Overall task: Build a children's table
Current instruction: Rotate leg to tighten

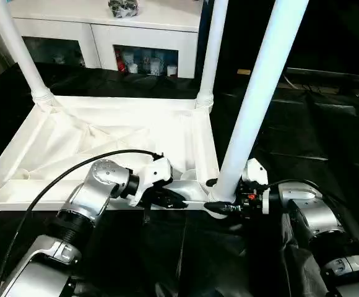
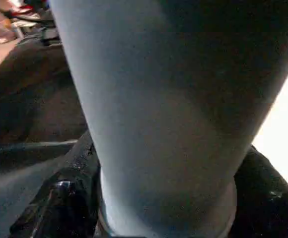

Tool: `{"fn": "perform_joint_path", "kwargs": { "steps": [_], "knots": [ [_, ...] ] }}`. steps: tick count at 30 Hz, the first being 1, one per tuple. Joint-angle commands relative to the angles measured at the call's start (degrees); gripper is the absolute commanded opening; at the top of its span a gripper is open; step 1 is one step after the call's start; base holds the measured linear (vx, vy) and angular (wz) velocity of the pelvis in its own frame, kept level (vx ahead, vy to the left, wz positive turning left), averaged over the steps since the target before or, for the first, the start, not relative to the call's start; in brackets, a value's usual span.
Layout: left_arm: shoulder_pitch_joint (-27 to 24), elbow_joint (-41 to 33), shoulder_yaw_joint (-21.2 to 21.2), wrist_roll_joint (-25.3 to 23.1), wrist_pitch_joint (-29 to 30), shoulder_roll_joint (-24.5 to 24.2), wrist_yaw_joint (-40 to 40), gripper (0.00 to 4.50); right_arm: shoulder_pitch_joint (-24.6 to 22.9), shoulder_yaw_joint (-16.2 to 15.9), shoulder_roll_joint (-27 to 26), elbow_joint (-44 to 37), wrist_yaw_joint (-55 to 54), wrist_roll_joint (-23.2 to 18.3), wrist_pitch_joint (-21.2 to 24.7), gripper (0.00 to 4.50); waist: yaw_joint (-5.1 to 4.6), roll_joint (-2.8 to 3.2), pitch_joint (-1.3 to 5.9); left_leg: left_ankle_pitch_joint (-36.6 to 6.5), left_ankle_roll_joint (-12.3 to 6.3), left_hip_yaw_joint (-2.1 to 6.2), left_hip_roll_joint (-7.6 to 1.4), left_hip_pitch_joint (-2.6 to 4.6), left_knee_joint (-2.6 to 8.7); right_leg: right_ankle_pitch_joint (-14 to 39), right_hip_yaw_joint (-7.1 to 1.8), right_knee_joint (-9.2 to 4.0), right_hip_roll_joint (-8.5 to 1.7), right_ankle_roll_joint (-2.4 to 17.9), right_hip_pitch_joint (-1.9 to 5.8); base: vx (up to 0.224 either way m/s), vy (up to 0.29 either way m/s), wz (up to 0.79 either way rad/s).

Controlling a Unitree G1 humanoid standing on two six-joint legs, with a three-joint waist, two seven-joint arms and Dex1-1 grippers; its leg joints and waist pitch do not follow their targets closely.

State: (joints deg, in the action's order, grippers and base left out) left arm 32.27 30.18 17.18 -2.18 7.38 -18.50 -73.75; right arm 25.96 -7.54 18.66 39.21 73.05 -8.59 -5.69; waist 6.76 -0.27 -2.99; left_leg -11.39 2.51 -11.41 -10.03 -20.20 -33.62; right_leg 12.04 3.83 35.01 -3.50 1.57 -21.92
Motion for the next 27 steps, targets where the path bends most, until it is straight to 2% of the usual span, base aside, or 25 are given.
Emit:
{"fn": "perform_joint_path", "kwargs": {
  "steps": [1,2,3,4,5,7,8,9,10,12,14,15,16,19,20,21,23,24,27],
  "knots": [
    [2.0,1.1,-0.6,0.4,-0.1,3.4,6.1,0.0,-1.5,-3.0,-2.2,1.3,-2.3,2.4,2.5,2.72,-0.18,-0.79,2.63,-10.1,-3.96,1.81,-4.25,0.51,4.26,14.4,-3.38,-4.87,-6.09,12.8,1.84,0.0,0.0,0.0],
    [3.9,3.5,-1.5,-1.4,0.6,5.5,12.8,0.0,-1.3,-2.1,-4.6,3.3,-10.2,4.1,2.3,2.72,-0.32,-1.16,2.49,-11.7,-2.91,1.84,-4.13,0.8,4.33,19.9,-3.54,-5.42,-6.25,11.1,1.52,0.0,0.0,0.0],
    [4.6,3.9,-1.7,-1.8,1.1,6.3,14.7,0.0,-0.9,-1.4,-5.8,4.5,-14.4,4.8,2.2,2.72,-0.33,-1.1,2.47,-12.3,-2.4,1.88,-4.04,1.12,4.39,21.6,-3.58,-5.76,-6.35,10.8,1.29,0.0,0.0,0.0],
    [4.8,4.0,-1.8,-1.9,1.3,6.6,15.3,0.0,-0.7,-1.1,-6.2,5.1,-15.9,5.0,2.2,2.72,-0.71,-1.05,2.45,-13.0,-1.34,2.21,-4.07,0.93,4.6,23.9,-3.49,-5.81,-6.44,10.1,1.46,0.0,0.0,0.0],
    [5.6,4.3,-2.4,-2.1,2.6,8.2,18.6,0.0,0.3,0.3,-8.4,7.3,-22.1,5.0,3.1,2.72,-0.83,-0.83,2.42,-13.6,-0.9,2.43,-4.13,0.72,4.78,25.3,-3.47,-6.03,-6.65,9.3,1.61,0.0,0.0,0.0],
    [6.0,4.4,-2.5,-2.3,3.0,9.1,20.0,0.0,0.8,1.1,-9.5,8.4,-25.1,4.9,3.7,2.72,-1.07,-1.04,2.43,-14.5,-0.6,2.5,-4.16,0.81,4.84,25.7,-3.45,-6.13,-6.58,8.9,1.5,0.0,0.0,0.0],
    [6.7,5.0,-2.8,-2.8,3.7,10.8,23.5,0.0,2.0,2.3,-11.8,9.9,-30.8,4.7,4.8,2.72,-1.46,-0.66,2.46,-15.0,-0.41,2.58,-4.22,0.78,4.94,24.4,-3.52,-6.03,-6.52,9.3,1.42,0.0,0.0,0.0],
    [7.0,5.3,-2.9,-3.0,3.8,11.6,24.8,0.0,2.6,2.7,-12.8,10.5,-33.5,4.7,5.3,2.72,-1.79,-0.71,2.45,-15.3,-0.2,2.57,-4.08,0.73,4.96,23.8,-3.47,-6.02,-6.35,9.4,1.44,0.0,0.0,0.0],
    [7.1,5.6,-2.9,-3.2,3.9,12.0,25.5,0.0,3.0,2.9,-13.5,10.9,-35.2,4.7,5.6,2.72,-1.81,-0.52,2.54,-15.2,0.0,2.58,-4.14,0.85,4.92,23.1,-3.53,-5.95,-6.39,9.6,1.35,0.0,0.0,0.0],
    [7.4,6.0,-2.8,-3.7,3.8,12.9,27.3,0.0,4.0,3.8,-15.5,11.6,-38.3,4.1,6.4,2.72,-1.99,-0.58,2.64,-14.5,-0.14,2.54,-4.06,0.59,4.91,20.8,-3.6,-5.75,-6.42,10.2,1.57,0.0,0.0,0.0],
    [7.4,6.4,-2.4,-4.0,3.3,13.5,27.6,0.0,4.5,2.6,-16.7,11.9,-38.9,5.6,5.3,2.72,-1.92,-0.51,2.69,-13.4,-0.88,2.25,-4.01,0.6,4.66,17.4,-3.72,-5.6,-6.32,10.7,1.52,0.0,0.0,0.0],
    [7.4,6.4,-2.3,-4.1,3.1,13.6,27.5,0.0,4.7,2.3,-17.0,12.2,-39.4,6.2,4.7,3.07,-1.92,-0.59,2.74,-13.0,-1.13,2.24,-3.93,0.51,4.64,16.8,-3.68,-5.48,-6.27,10.9,1.69,0.0,0.0,0.0],
    [7.4,6.4,-2.2,-4.1,3.1,13.6,27.4,0.0,4.7,2.2,-17.1,12.2,-39.6,6.5,4.4,3.28,-1.86,-0.28,2.83,-12.3,-1.4,2.19,-3.91,0.42,4.57,15.6,-3.68,-5.43,-6.33,11.1,1.78,0.0,0.0,0.0],
    [7.1,5.8,-1.7,-3.7,2.3,13.6,25.5,0.0,5.4,3.0,-17.7,12.0,-39.5,5.8,3.8,3.44,-1.88,-0.39,2.87,-11.5,-2.0,2.14,-3.9,0.32,4.5,14.4,-3.63,-5.25,-6.24,11.4,1.88,0.0,0.0,0.0],
    [7.0,5.5,-1.5,-3.5,2.0,13.3,24.7,0.0,5.3,2.9,-17.4,11.7,-38.7,5.6,3.7,3.63,-1.91,-0.35,2.9,-11.3,-2.21,2.19,-3.97,0.25,4.53,13.9,-3.62,-5.15,-6.28,11.7,2.01,0.0,0.0,0.0],
    [6.6,5.1,-1.3,-3.0,1.1,12.5,22.8,0.0,5.3,2.7,-16.4,11.4,-37.2,5.7,2.6,3.78,-1.91,-0.86,2.89,-11.2,-2.44,2.1,-3.98,0.29,4.51,14.0,-3.6,-5.19,-6.24,11.6,1.95,0.0,0.0,0.0],
    [6.4,4.9,-1.3,-2.8,0.8,12.1,21.9,0.0,5.2,2.7,-15.9,11.3,-36.4,5.5,2.3,3.86,-1.95,-0.58,2.89,-11.1,-2.64,2.16,-4.01,0.2,4.55,14.0,-3.61,-5.08,-6.25,11.7,2.0,0.0,0.0,0.0],
    [6.1,4.4,-1.2,-2.3,0.4,11.5,20.3,0.0,5.1,2.7,-15.3,11.0,-34.8,5.2,1.7,3.86,-1.98,-1.06,2.89,-11.1,-2.81,2.13,-4.02,0.16,4.54,14.0,-3.58,-5.08,-6.24,11.6,2.03,0.0,0.0,0.0],
    [4.5,1.7,-1.1,0.0,0.2,9.4,14.2,0.0,4.5,1.9,-12.7,9.9,-28.5,5.1,-0.2,3.86,-1.8,-0.93,2.9,-9.7,-3.6,2.11,-4.05,0.04,4.42,12.9,-3.59,-4.85,-6.35,11.9,2.08,0.0,0.0,0.0]
  ]
}}
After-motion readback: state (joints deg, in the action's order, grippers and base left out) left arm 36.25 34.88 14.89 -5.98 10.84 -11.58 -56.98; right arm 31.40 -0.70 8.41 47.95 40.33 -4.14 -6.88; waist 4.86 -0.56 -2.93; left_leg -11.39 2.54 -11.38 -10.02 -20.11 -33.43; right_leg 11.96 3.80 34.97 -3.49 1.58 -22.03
